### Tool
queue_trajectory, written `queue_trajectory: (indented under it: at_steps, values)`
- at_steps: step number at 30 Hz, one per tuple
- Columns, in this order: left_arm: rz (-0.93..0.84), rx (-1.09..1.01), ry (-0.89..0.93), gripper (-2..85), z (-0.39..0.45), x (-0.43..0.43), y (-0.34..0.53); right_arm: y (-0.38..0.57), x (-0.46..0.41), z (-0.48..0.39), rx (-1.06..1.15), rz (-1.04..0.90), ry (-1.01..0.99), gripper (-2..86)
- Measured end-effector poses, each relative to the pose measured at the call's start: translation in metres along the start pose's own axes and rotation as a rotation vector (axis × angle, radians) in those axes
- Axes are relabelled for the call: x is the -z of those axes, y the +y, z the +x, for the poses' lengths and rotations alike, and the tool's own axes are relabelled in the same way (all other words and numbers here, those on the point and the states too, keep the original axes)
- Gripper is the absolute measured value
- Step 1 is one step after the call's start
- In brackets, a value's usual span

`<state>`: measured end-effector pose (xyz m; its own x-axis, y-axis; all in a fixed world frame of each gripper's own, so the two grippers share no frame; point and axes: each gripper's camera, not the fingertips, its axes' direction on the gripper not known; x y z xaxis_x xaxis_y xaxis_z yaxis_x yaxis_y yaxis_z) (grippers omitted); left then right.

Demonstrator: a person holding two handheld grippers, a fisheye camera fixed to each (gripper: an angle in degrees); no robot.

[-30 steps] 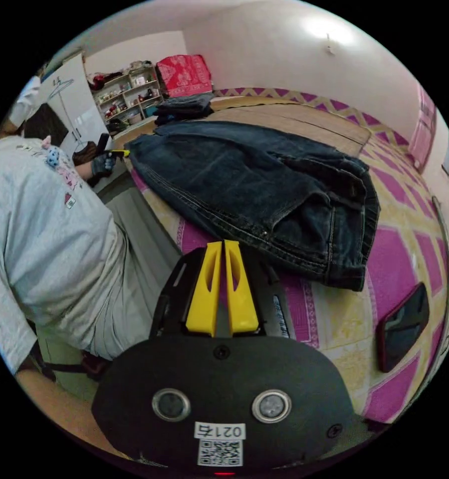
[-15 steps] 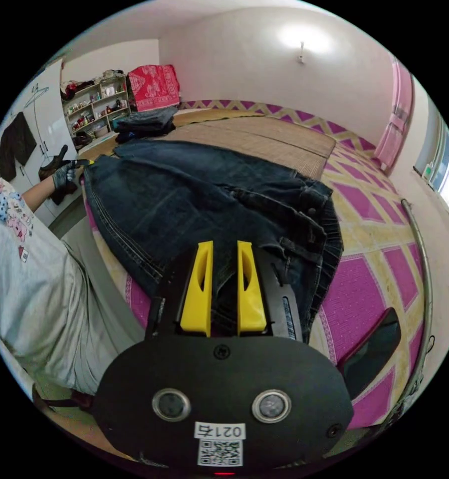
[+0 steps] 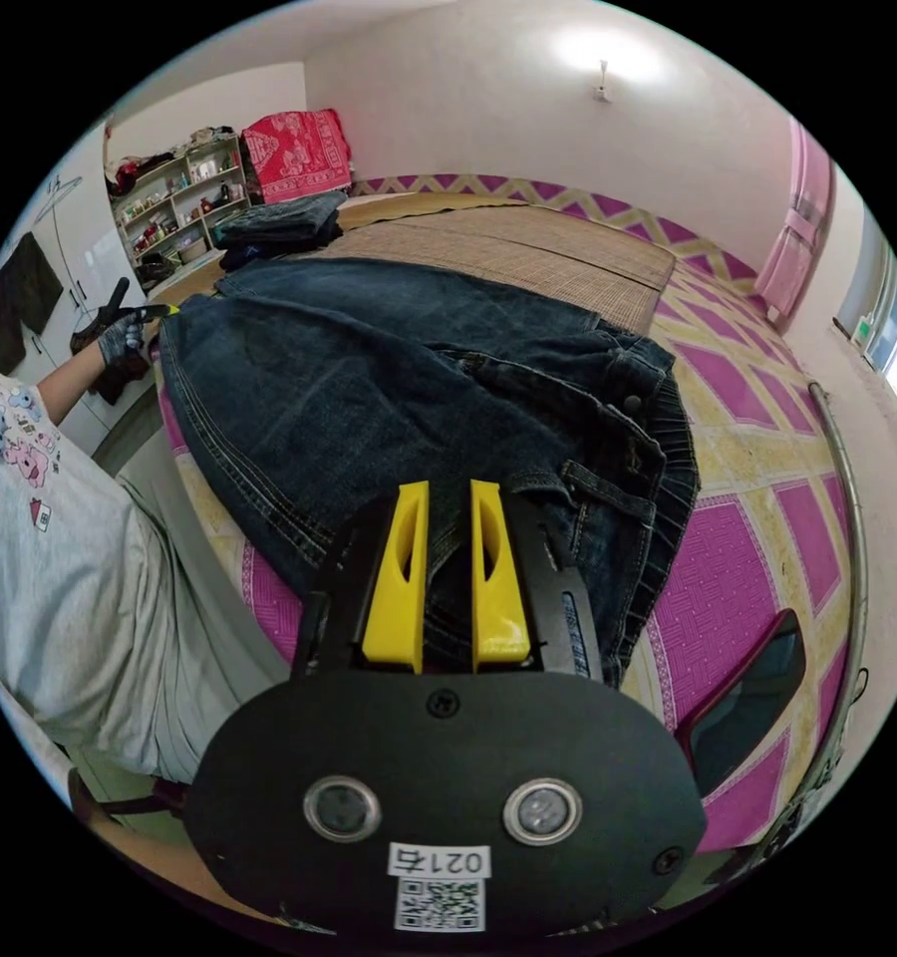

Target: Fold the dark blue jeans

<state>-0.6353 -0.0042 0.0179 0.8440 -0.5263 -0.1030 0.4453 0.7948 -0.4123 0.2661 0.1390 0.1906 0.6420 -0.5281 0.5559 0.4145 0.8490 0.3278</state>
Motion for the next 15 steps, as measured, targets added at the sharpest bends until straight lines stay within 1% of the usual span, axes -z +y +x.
queue_trajectory:
  at_steps: [5, 9, 10, 11, 12, 13, 14, 15]
  values:
    - [-0.01, -0.003, -0.01, -0.7, -0.001, 0.011, 0.013, -0.002, -0.001, -0.002, -0.033, -0.037, 0.033, 7.5]
    - [0.014, -0.027, -0.015, -0.6, 0.002, 0.026, 0.026, -0.004, -0.001, -0.007, -0.094, -0.083, 0.103, 7.7]
    - [0.042, -0.034, -0.006, -0.6, 0.003, 0.032, 0.029, -0.002, 0.006, -0.003, -0.156, -0.072, 0.101, 8.3]
    - [0.125, -0.024, 0.042, -0.7, 0.004, 0.047, 0.037, 0.001, 0.012, 0.0, -0.189, -0.044, 0.098, 8.7]
    - [0.213, 0.006, 0.108, -0.8, 0.003, 0.062, 0.047, 0.01, 0.027, 0.007, -0.272, 0.025, 0.093, 9.1]
    - [0.252, 0.028, 0.126, -0.8, 0.002, 0.069, 0.053, 0.023, 0.041, 0.016, -0.373, 0.086, 0.098, 9.4]
    - [0.291, 0.069, 0.132, -0.9, 0.003, 0.08, 0.065, 0.031, 0.048, 0.021, -0.42, 0.113, 0.094, 9.5]
    - [0.317, 0.099, 0.09, -0.9, 0.006, 0.091, 0.078, 0.048, 0.06, 0.029, -0.508, 0.159, 0.076, 9.8]
